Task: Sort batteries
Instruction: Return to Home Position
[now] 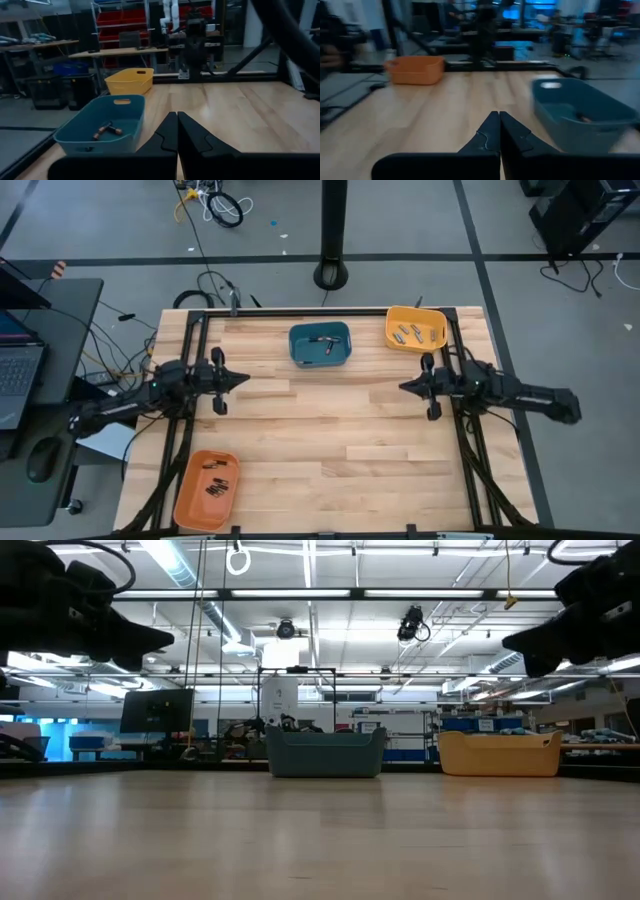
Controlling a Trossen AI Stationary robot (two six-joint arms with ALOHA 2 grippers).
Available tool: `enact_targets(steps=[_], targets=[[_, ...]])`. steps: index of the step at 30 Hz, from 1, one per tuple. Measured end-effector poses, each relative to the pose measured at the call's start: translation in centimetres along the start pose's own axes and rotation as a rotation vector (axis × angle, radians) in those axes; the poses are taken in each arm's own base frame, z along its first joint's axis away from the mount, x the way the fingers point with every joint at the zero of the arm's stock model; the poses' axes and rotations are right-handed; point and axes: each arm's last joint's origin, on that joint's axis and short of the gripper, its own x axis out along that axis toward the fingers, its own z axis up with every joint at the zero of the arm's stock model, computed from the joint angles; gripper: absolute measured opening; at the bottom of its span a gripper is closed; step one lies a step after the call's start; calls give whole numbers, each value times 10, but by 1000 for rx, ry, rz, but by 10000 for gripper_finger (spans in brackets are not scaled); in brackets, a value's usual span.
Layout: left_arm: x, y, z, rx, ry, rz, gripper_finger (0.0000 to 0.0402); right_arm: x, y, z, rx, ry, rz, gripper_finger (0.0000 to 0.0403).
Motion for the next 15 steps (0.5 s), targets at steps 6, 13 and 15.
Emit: enact_targets(steps=[6, 13, 15], targets=[[-1, 4, -1, -15, 9, 11, 5, -3, -13, 0, -23, -5, -118, 4], [0, 4, -2, -6, -19, -10, 5, 2, -13, -5, -54, -55, -254, 4], [0, 4, -1, -6, -22, -9, 5, 3, -11, -6, -57, -47, -252, 4]])
